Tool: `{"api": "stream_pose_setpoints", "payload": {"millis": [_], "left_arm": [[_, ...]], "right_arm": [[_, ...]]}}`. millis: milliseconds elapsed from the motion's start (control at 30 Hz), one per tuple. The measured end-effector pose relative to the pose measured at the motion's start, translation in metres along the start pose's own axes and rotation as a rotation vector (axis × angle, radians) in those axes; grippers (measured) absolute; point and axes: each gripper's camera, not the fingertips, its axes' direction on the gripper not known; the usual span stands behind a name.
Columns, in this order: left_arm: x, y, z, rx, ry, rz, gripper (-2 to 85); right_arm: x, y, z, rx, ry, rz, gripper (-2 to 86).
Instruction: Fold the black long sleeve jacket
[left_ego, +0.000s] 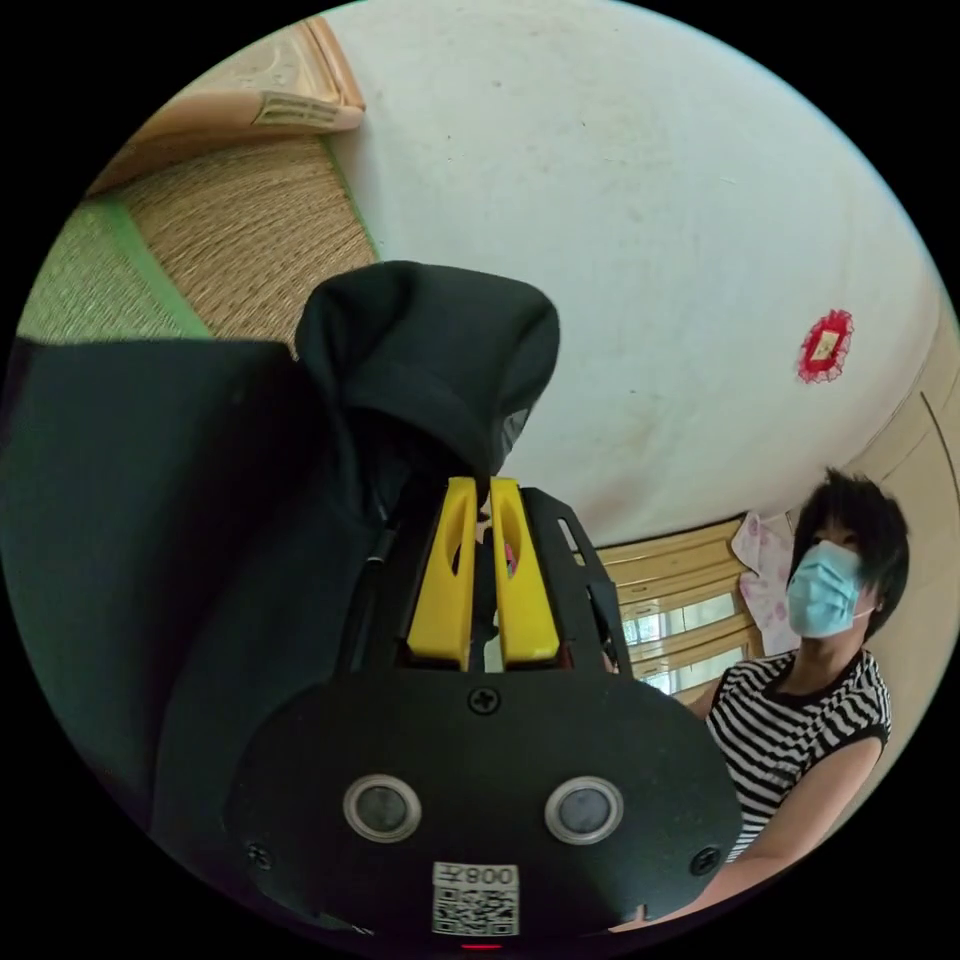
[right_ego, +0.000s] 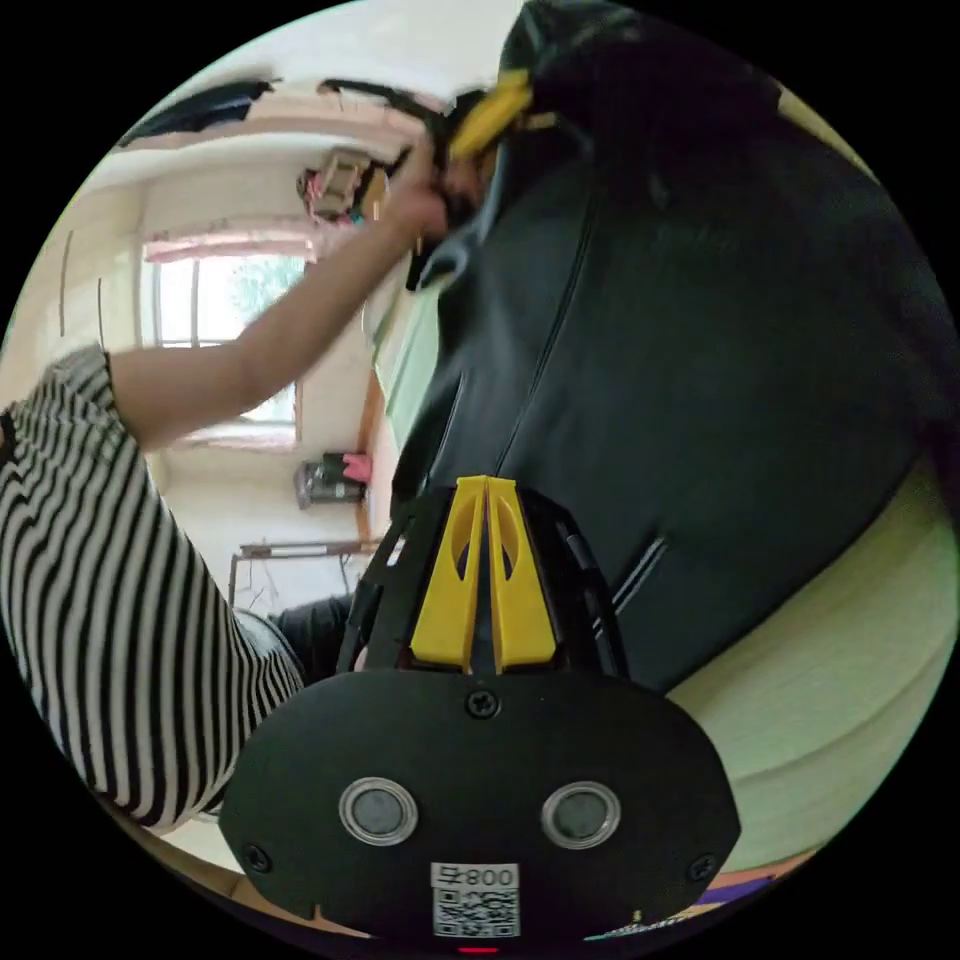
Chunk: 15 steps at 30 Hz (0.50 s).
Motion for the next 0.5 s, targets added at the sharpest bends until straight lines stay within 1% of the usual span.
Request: {"api": "stream_pose_setpoints", "payload": {"millis": [33,133,233,333,500], "left_arm": [[-0.003,0.005,-0.003,-0.018,-0.008,0.0,2.9],[-0.008,0.012,-0.01,-0.07,-0.078,0.001,3.1],[-0.014,0.012,-0.017,-0.092,-0.11,0.001,3.3],[-0.02,0.009,-0.021,-0.103,-0.116,0.0,3.5],[-0.028,0.005,-0.025,-0.121,-0.132,-0.001,4.0]], "right_arm": [[0.0,-0.02,-0.03,0.098,0.038,-0.034,1.9],[-0.007,-0.074,-0.094,0.29,0.155,-0.106,5.3],[-0.022,-0.118,-0.137,0.411,0.253,-0.173,7.6],[-0.037,-0.151,-0.155,0.444,0.329,-0.212,9.8],[-0.047,-0.187,-0.15,0.355,0.37,-0.219,11.2]]}}
